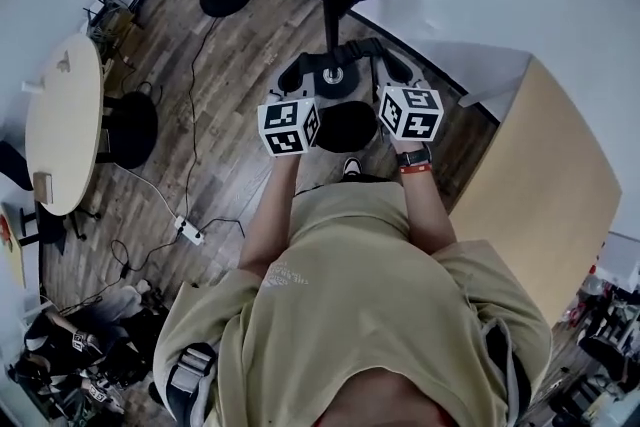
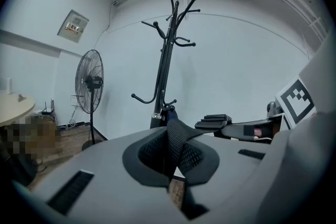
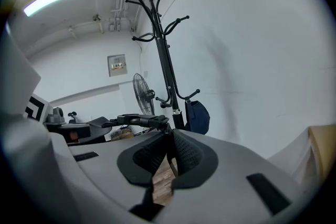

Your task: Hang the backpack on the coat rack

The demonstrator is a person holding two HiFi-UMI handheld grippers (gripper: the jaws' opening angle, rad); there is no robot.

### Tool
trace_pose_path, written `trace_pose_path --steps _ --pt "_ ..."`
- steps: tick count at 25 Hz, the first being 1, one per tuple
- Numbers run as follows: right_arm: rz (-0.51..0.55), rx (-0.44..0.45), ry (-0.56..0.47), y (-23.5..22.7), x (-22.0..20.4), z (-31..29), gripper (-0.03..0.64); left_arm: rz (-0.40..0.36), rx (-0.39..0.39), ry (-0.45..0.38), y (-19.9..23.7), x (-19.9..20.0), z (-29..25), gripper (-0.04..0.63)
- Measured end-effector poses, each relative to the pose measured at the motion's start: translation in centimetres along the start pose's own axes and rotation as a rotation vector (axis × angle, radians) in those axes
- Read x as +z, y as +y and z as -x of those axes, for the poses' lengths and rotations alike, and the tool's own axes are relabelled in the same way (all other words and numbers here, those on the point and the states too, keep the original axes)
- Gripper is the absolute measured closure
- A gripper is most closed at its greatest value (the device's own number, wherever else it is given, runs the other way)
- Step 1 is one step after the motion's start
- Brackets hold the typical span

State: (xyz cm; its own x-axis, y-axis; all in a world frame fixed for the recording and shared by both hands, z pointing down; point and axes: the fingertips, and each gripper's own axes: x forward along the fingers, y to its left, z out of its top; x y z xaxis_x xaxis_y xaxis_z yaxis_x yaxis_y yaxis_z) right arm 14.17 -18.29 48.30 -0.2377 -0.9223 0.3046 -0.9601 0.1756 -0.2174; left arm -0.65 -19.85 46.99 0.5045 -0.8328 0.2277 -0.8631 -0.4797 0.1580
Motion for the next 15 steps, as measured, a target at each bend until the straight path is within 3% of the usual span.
trace_pose_path --steps 5,15 --pt "0.020 0.054 -0.001 -1.3 0.5 -1.5 0.572 0.015 0.063 0.005 -0.1 -0.4 -1.6 0.574" --pt "-0.017 0.055 -0.035 -2.4 2.9 -3.1 0.572 -0.026 0.018 0.013 -0.7 1.6 -3.7 0.574"
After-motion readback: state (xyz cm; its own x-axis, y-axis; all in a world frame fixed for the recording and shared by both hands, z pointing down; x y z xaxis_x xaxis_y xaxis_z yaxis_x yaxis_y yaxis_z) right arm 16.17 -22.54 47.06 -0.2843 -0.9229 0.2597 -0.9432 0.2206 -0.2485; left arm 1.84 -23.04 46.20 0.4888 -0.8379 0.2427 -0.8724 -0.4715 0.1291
